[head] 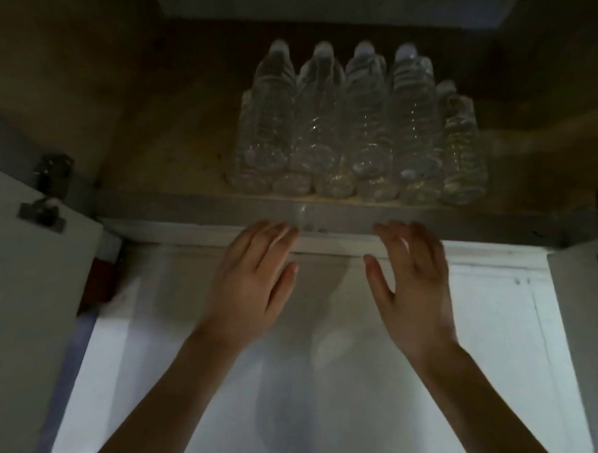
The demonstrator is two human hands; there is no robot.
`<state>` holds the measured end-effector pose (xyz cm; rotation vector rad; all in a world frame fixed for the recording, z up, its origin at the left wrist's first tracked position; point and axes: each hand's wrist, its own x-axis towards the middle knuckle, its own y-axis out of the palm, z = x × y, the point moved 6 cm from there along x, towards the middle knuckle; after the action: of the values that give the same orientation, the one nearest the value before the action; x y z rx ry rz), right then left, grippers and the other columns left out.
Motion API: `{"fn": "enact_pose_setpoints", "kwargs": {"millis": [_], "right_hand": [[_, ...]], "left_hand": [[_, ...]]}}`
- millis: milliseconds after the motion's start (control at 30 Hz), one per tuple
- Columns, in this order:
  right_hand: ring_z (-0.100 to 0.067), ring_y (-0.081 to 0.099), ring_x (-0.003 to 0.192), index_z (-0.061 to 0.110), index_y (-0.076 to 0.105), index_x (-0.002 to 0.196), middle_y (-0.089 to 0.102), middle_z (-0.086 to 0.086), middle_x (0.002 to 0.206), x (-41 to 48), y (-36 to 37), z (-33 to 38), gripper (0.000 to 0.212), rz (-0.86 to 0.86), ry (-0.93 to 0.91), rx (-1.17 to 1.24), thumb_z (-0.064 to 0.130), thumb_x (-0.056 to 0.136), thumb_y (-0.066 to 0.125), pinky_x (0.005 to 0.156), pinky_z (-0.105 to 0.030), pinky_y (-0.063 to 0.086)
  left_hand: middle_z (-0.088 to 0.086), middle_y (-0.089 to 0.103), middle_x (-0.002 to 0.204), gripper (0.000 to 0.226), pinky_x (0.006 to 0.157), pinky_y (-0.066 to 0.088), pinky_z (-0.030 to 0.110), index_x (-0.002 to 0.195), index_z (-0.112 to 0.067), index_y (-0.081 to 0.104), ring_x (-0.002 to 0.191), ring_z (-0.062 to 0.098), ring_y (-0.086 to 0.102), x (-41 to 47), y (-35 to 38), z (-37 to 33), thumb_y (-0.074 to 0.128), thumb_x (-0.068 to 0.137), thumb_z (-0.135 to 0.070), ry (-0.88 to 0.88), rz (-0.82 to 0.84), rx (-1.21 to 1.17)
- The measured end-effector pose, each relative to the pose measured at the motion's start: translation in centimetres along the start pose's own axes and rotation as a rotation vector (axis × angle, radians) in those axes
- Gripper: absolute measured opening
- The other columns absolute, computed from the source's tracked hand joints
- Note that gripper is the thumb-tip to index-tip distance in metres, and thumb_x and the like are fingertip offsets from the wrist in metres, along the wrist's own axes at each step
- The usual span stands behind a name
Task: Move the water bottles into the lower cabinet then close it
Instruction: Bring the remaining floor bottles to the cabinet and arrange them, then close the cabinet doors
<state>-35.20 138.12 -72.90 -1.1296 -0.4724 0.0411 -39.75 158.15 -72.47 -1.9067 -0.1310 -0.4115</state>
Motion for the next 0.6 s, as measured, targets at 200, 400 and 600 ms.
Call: {"fn": "enact_pose_setpoints", "kwargs": {"millis": [200, 400, 600], "right_hand": [[-0.034, 0.058, 0.12, 0.009, 0.062, 0.13, 0.064, -0.012, 0.128, -3.8, -8.4, 4.3, 0.049, 0.299, 0.058, 0.006, 0.039, 0.096, 0.044, 0.099, -0.047, 0.049], [-0.031, 0.06, 0.112, 0.011, 0.06, 0.13, 0.066, -0.01, 0.122, -0.7, -27.5, 11.1, 0.049, 0.399, 0.175, 0.009, 0.04, 0.099, 0.037, 0.095, -0.045, 0.051], [-0.03, 0.062, 0.106, 0.012, 0.063, 0.124, 0.069, -0.004, 0.114, 4.2, -50.7, 20.0, 0.045, 0.407, 0.231, 0.032, 0.039, 0.096, 0.039, 0.089, -0.041, 0.051]], "left_hand": [[0.009, 0.061, 0.133, 0.05, 0.106, 0.041, 0.042, 0.136, -0.01, 0.054, 0.125, 0.03, 0.055, -5.3, -8.6, -3.9, 0.038, 0.098, -0.039, -0.181, 0.351, -0.007], [0.008, 0.065, 0.122, 0.047, 0.098, 0.049, 0.042, 0.128, -0.011, 0.062, 0.114, 0.031, 0.058, -1.0, -26.1, -13.5, 0.036, 0.098, -0.038, -0.148, 0.467, -0.075], [0.002, 0.068, 0.114, 0.042, 0.086, 0.052, 0.035, 0.119, -0.013, 0.065, 0.104, 0.024, 0.062, 7.2, -47.5, -25.6, 0.04, 0.096, -0.038, -0.117, 0.484, -0.17]]}}
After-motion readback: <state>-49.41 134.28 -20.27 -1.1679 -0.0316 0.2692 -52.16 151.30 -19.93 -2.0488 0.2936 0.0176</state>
